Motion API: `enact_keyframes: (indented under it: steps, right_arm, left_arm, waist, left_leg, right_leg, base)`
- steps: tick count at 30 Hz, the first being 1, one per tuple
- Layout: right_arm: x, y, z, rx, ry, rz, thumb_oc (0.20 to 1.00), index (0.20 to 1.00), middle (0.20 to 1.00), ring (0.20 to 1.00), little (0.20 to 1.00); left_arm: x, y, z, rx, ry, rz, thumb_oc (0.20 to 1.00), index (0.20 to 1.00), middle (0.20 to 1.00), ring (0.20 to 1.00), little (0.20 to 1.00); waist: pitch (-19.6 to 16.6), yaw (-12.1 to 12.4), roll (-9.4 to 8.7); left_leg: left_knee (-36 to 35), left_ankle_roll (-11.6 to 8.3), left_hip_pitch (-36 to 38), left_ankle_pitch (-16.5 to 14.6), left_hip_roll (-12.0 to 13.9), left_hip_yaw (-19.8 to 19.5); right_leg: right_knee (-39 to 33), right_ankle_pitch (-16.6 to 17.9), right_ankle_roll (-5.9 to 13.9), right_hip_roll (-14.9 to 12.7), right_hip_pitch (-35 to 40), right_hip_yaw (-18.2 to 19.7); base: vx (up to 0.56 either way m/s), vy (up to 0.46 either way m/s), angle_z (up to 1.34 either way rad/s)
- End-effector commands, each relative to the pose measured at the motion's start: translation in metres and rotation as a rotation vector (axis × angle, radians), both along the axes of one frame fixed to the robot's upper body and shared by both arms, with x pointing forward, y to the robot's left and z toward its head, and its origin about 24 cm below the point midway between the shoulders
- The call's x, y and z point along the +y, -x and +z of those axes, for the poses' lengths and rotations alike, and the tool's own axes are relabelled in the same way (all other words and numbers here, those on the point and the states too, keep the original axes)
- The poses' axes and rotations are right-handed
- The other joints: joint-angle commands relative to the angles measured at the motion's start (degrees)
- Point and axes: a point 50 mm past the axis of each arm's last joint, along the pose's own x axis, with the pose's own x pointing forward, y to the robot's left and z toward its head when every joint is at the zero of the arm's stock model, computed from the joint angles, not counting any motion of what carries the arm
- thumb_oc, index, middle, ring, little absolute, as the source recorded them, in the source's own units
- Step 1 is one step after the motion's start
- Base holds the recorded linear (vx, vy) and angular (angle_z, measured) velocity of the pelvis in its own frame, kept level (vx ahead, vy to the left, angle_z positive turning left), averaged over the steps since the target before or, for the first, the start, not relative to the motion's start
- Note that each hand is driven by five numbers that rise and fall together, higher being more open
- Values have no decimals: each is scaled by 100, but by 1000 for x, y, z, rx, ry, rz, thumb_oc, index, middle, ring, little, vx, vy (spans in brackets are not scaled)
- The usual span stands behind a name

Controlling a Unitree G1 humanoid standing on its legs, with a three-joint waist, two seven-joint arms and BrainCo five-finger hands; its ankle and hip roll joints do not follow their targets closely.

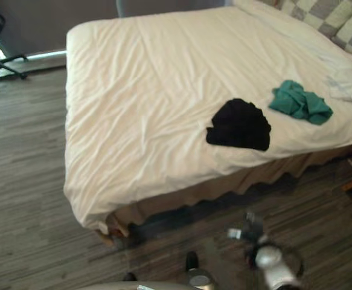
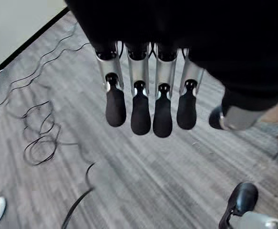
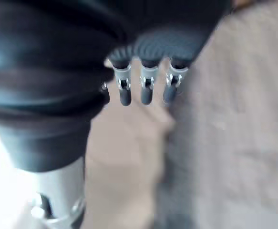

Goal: Tidy up the quilt and then pick up the clothes from the bed and put them into the laundry hamper.

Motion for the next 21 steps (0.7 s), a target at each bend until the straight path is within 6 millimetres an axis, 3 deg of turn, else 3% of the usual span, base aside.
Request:
enact_keyframes:
  steps: [1, 2, 3, 4, 5, 6, 7, 8, 9, 10, 11, 12, 16, 18, 21]
  right_arm:
    - [20, -67, 80, -348, 95, 189, 1000, 1000, 1000, 1000, 1000]
    - [21, -68, 80, -349, 95, 190, 871, 871, 871, 871, 871]
    - [36, -81, 98, -426, 89, 246, 335, 335, 335, 335, 335]
    - [49, -94, 117, -499, 99, 297, 200, 200, 200, 200, 200]
    - [82, -117, 150, -631, 73, 384, 200, 200, 200, 200, 200]
    - [83, -118, 151, -633, 73, 386, 200, 200, 200, 200, 200]
    - [116, -137, 181, -741, 34, 440, 200, 200, 200, 200, 200]
    - [117, -138, 182, -744, 34, 441, 200, 200, 200, 200, 200]
    - [124, -147, 202, -794, 63, 447, 200, 200, 200, 200, 200]
    - [134, -164, 244, -883, 138, 437, 200, 200, 200, 200, 200]
    - [134, -165, 246, -886, 139, 438, 200, 200, 200, 200, 200]
    - [139, -173, 256, -894, 148, 420, 200, 200, 200, 200, 200]
    - [146, -191, 274, -881, 66, 342, 200, 200, 200, 200, 200]
    - [154, -195, 264, -841, -34, 322, 200, 200, 200, 200, 200]
    - [187, -196, 226, -714, -184, 343, 200, 200, 200, 200, 200]
  left_arm:
    - [-13, -55, -8, -102, 51, -154, 1000, 1000, 1000, 1000, 1000]
    - [-13, -55, -8, -103, 51, -153, 1000, 1000, 1000, 1000, 1000]
    - [-14, -56, -8, -93, 60, -197, 1000, 1000, 1000, 1000, 1000]
    - [-14, -60, -8, -95, 65, -236, 1000, 1000, 1000, 1000, 1000]
    - [-17, -71, -8, -103, 81, -353, 1000, 1000, 1000, 1000, 1000]
    - [-17, -72, -8, -105, 81, -351, 1000, 1000, 1000, 1000, 1000]
    - [-21, -105, -4, -186, 81, -462, 1000, 1000, 1000, 1000, 1000]
    - [-21, -106, -4, -189, 81, -460, 1000, 1000, 1000, 1000, 1000]
    - [-23, -125, -1, -254, 76, -497, 1000, 1000, 1000, 1000, 1000]
    - [-29, -171, 13, -430, 73, -548, 1000, 1000, 1000, 1000, 1000]
    - [-29, -172, 13, -434, 73, -547, 1000, 1000, 1000, 1000, 1000]
    - [-35, -196, 23, -537, 86, -579, 1000, 1000, 1000, 1000, 1000]
    - [-70, -242, 48, -778, 167, -685, 1000, 1000, 1000, 1000, 1000]
    - [-86, -254, 59, -862, 213, -726, 1000, 1000, 1000, 1000, 1000]
    - [-102, -258, 61, -881, 240, -784, 1000, 1000, 1000, 1000, 1000]
  waist:
    - [245, 205, 113]
    - [235, 199, 114]
    - [256, 290, 93]
    - [275, 346, 79]
    - [355, 513, 54]
    - [361, 500, 54]
    - [603, 671, 28]
    - [611, 660, 27]
    - [758, 761, 21]
    - [1108, 939, 80]
    - [1113, 931, 85]
    - [1258, 1014, 136]
    - [1543, 1304, 355]
    - [1582, 1391, 471]
    - [1703, 1549, 581]
  left_leg:
    - [21, -163, 221, 102, 299, -21]
    - [21, -163, 194, 119, 304, -22]
    - [21, -161, 201, 111, 301, -73]
    - [21, -162, 164, 136, 309, -109]
    - [21, -165, 83, 175, 327, -194]
    - [21, -165, 75, 178, 328, -197]
    - [21, -170, -134, 265, 340, -312]
    - [21, -169, -149, 271, 340, -316]
    - [21, -179, -294, 339, 345, -388]
    - [39, -190, -615, 467, 355, -534]
    - [43, -190, -637, 472, 359, -539]
    - [49, -203, -799, 535, 361, -600]
    - [21, -357, -1422, 767, 408, -708]
    - [21, -414, -1745, 769, 419, -759]
    - [21, -407, -2140, 828, 412, -771]
  right_leg:
    - [208, -652, 518, -160, 348, 2]
    - [205, -637, 511, -155, 323, 3]
    - [203, -667, 507, -157, 366, -37]
    - [188, -661, 495, -150, 363, -69]
    - [183, -679, 482, -145, 334, -129]
    - [186, -679, 480, -144, 326, -131]
    - [237, -674, 466, -140, 187, -148]
    - [246, -675, 464, -140, 169, -150]
    - [270, -666, 454, -132, 51, -172]
    - [391, -649, 435, -123, -276, -219]
    - [407, -652, 432, -122, -302, -221]
    - [463, -644, 427, -123, -460, -242]
    - [450, -556, 458, -185, -913, -493]
    - [470, -552, 486, -211, -1150, -614]
    - [660, -583, 483, -279, -1532, -662]
  base:
    - [-39, -22, 13]
    - [-30, -25, 6]
    - [-25, -13, 20]
    - [-69, -27, 20]
    - [-69, -24, 25]
    - [-197, -52, 15]
    - [-149, -35, 16]
    - [-248, -52, 20]
    - [-291, -42, 40]
    - [-292, -43, 43]
    - [-262, -35, 55]
    - [-105, -12, 44]
    - [-88, -23, 26]
    - [-20, -42, 43]
    - [-61, 6, 28]
